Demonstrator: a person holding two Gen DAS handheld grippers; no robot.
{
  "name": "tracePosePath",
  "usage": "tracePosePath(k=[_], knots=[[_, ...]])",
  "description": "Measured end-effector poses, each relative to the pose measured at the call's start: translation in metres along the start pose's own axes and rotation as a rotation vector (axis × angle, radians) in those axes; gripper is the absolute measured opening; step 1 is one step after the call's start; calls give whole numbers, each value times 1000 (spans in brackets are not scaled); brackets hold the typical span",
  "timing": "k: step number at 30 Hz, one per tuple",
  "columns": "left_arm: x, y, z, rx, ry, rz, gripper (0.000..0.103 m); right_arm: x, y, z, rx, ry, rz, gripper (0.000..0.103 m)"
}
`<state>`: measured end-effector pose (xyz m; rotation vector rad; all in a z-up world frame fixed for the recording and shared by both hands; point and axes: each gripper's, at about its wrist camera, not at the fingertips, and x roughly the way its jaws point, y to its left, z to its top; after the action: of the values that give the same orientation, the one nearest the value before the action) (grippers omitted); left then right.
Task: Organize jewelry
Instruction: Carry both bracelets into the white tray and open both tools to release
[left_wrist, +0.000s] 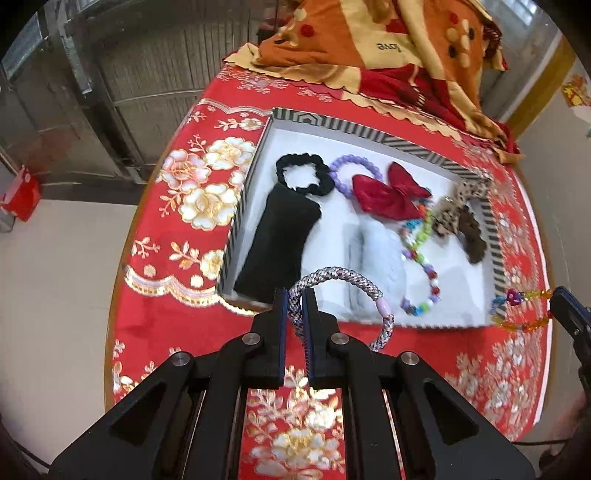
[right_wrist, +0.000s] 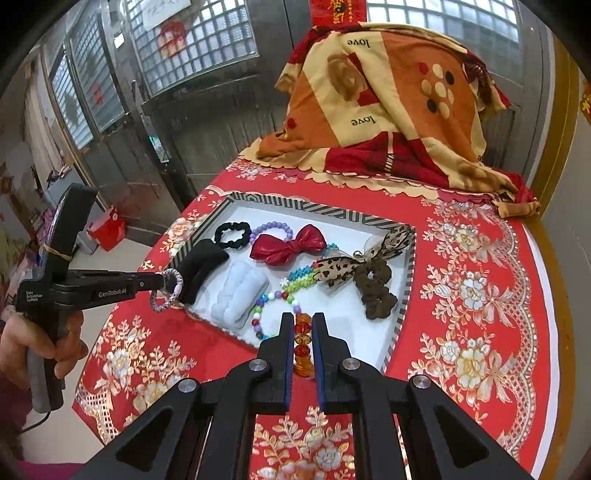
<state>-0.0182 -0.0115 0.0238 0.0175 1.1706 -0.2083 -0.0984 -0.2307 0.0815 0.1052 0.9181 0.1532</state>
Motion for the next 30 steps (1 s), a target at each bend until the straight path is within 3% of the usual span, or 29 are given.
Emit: tracePosePath(k=[11, 19, 24, 26, 27, 29, 30], knots=[[47, -19, 26, 49, 37, 89, 6, 60, -14, 9, 45, 104, 21, 9], [74, -31, 30, 84, 81, 110, 7, 95, -56, -8, 119, 199, -69, 9], [81, -32, 32, 71, 100, 98, 7, 105, -65, -13, 145, 225, -83, 9], [80, -33, 32, 64, 97, 92, 7, 107, -64, -13, 141, 223, -83, 16], [79, -33, 31, 62, 94, 94, 7, 106, -63, -14, 135, 220, -84, 30], [77, -33, 30, 59, 92, 92, 12, 105, -61, -14, 130, 211, -70, 33], [76, -33, 29, 55, 94, 88, 22, 103, -59, -14, 128, 207, -74, 33]])
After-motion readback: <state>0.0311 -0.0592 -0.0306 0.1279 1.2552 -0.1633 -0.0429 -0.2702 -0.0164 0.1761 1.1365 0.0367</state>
